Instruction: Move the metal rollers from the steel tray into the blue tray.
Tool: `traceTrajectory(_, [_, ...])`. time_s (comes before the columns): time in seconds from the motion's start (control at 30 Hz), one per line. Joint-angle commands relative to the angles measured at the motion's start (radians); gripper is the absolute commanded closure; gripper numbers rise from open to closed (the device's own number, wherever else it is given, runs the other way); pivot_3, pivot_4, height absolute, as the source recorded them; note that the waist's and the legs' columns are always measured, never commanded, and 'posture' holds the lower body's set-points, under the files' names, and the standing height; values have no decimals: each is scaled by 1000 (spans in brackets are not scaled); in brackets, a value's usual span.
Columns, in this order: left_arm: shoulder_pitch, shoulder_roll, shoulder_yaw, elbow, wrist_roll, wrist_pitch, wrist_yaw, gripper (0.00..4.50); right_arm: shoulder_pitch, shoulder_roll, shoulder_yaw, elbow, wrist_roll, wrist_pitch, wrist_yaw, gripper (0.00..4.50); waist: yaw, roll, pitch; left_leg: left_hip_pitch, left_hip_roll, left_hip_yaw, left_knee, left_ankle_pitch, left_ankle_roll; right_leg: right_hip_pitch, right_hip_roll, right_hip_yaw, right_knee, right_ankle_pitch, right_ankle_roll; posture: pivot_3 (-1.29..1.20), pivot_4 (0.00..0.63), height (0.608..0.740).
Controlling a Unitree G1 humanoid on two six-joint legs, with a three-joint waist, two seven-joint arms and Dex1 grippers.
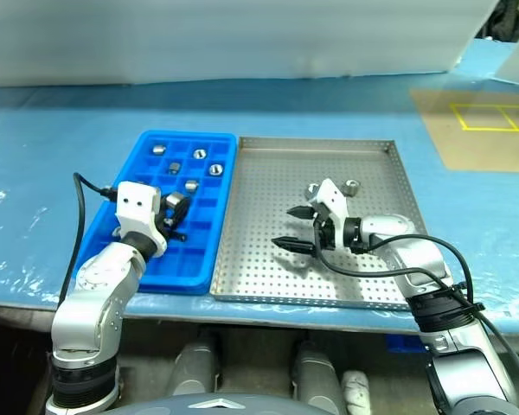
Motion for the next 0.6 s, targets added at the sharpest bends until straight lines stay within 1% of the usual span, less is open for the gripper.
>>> traceTrajectory(0.03, [130, -11, 18, -195, 7, 22, 58, 3176, -70, 29, 33, 80, -26, -57, 80, 0, 5, -1, 0, 0, -1, 0, 0, 0, 1, 0, -3, 0, 0, 0, 0, 198, 150, 740])
traceTrajectory(0.23, [260, -14, -8, -296, 8, 52, 102, 3176, -105, 62, 47, 155, -65, -95, 132, 0, 30, -1, 1, 0, -1, 0, -1, 0, 0, 0, -3, -3, 0, 0, 0, 244, 150, 740])
traceTrajectory(0.33, [318, -38, 4, -323, 7, 66, 136, 3176, -123, 82, 44, 187, -78, -109, 143, 0, 35, -1, 1, -1, -1, -1, -1, 0, 0, 0, -3, -3, 0, 0, 0, 276, 150, 740])
traceTrajectory(0.6, [420, -69, 2, -349, 5, 59, 185, 3176, -183, 126, -8, 309, -113, -200, 104, 0, 54, -1, 1, -1, -1, -1, -1, 0, 0, -1, -3, -3, 0, 0, 0, 291, 150, 740])
